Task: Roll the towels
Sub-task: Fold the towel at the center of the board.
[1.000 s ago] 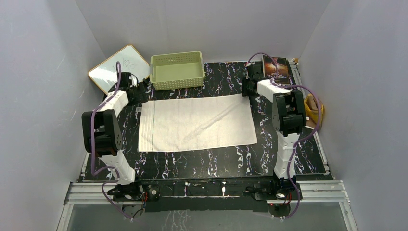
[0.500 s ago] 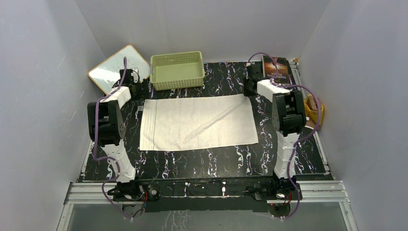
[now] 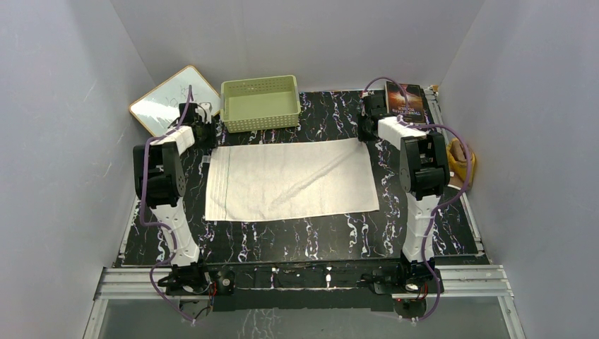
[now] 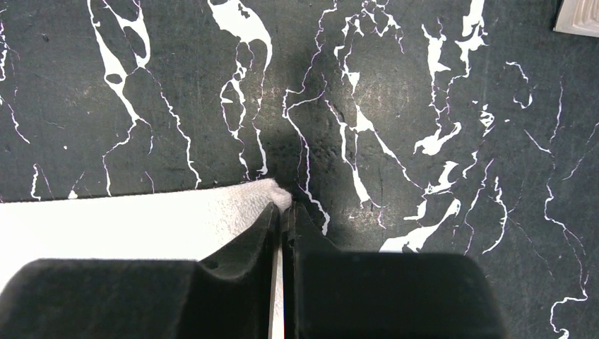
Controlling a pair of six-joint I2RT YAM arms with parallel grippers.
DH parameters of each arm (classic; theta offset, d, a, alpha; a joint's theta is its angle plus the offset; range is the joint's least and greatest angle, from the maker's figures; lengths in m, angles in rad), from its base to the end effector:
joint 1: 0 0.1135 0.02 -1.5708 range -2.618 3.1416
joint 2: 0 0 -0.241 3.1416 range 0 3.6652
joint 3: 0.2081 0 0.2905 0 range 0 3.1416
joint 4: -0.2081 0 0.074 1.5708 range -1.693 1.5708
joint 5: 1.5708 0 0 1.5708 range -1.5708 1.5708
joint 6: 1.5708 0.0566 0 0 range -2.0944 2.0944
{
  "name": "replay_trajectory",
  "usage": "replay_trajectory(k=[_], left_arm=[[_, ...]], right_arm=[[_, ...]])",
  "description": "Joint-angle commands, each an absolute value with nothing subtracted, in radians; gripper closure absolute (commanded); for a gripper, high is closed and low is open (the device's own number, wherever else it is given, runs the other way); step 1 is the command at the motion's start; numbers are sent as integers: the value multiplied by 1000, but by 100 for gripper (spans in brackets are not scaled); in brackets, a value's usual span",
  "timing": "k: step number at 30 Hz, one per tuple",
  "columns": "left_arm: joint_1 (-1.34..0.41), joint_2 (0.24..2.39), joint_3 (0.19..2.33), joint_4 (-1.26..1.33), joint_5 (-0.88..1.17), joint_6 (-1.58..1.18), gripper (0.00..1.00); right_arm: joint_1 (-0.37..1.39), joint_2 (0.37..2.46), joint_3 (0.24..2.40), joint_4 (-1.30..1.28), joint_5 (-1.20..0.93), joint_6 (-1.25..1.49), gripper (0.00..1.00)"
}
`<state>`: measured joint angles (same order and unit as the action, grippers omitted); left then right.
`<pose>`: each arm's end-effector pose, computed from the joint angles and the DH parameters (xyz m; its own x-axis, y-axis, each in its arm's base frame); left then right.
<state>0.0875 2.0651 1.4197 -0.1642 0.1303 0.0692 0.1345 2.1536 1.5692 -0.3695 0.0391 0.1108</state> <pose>0.4860 0.0353 0.1084 -0.7193 0.0057 -0.6946 0.0525 0.9976 -0.0462 0.4941 0.0646 0.1015 -0.8157 0.0011 -0.5785 -0.0215 0.9992 0.0323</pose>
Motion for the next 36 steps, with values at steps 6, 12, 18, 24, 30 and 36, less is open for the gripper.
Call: replay_trajectory(k=[6, 12, 18, 24, 30, 36], left_arm=[[87, 2073, 1448, -202, 232, 71, 100], [94, 2020, 1488, -155, 218, 68, 100], [101, 1953, 1495, -77, 147, 78, 100], [109, 1844, 1373, 43, 143, 43, 100], [108, 1655, 1033, 287, 118, -75, 100], [105, 1508, 827, 349, 74, -145, 100]], right_arm=[[130, 2122, 1612, -374, 28, 136, 100], [119, 2113, 1685, -361, 9, 179, 100], [113, 2103, 1749, -351, 34, 205, 100], [114, 2052, 1691, -355, 42, 238, 100], [116, 1868, 1398, -187, 146, 303, 100], [119, 1713, 1206, -144, 166, 319, 100]])
